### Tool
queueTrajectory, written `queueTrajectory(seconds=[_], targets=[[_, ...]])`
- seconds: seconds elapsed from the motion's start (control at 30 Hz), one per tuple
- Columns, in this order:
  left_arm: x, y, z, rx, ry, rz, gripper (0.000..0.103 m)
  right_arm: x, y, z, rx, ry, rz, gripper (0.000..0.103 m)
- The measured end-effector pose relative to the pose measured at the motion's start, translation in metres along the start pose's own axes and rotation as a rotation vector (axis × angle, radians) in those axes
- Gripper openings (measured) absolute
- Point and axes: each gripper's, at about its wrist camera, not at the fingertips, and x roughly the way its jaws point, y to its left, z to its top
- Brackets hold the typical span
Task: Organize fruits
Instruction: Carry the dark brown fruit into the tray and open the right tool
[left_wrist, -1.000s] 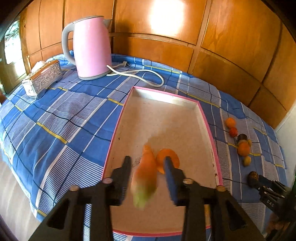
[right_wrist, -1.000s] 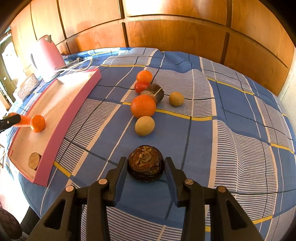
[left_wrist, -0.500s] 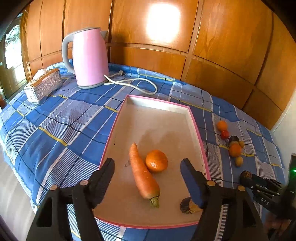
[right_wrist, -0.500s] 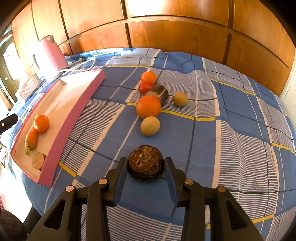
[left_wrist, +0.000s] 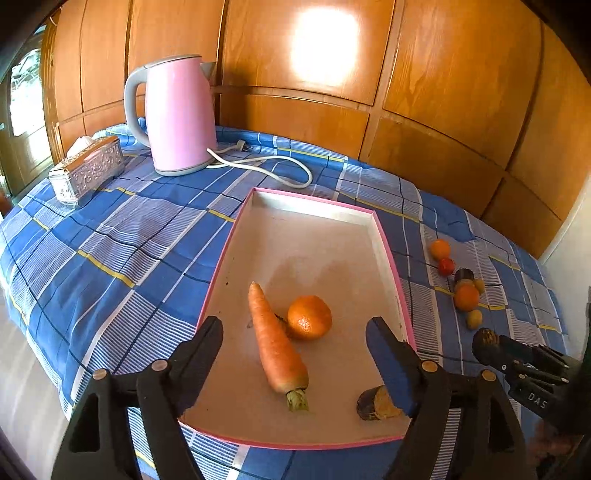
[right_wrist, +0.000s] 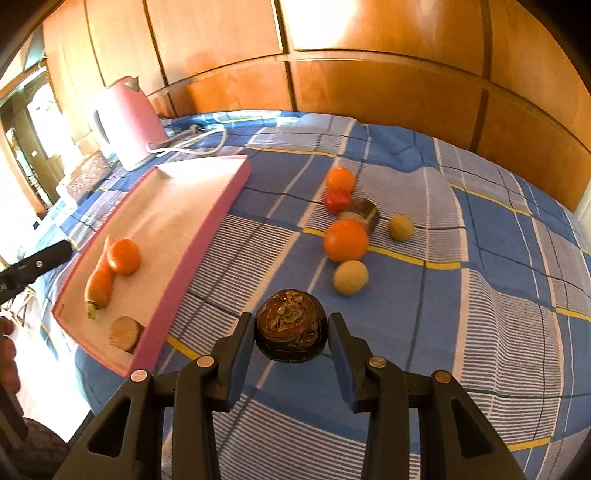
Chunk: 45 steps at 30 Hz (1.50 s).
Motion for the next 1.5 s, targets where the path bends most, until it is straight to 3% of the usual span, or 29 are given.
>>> queueTrajectory(seconds=[0.53,0.7,1.1,1.5], targets=[[-0.001,0.02,0.002,-0.051,-0.004,0.023,0.08,0.019,0.088,0.044,-0.151,0.018,0.199,0.041],[-0.002,0.023,0.0,-0.055,-0.001,0.025,0.08,0.044,0.106,0.051,-0.143,0.05,0.195,0.041],[-0.002,0.014,-0.002,-0.03,0.003,0.012,0.08,0.031,0.086,0.039,-0.063,0.023,0.154,0.041],[-0.004,-0.009,-0.003,0.042,0.013,-0.041,0.08,0.008,0.01,0.017,0.11,-0.016,-0.002,0.041]])
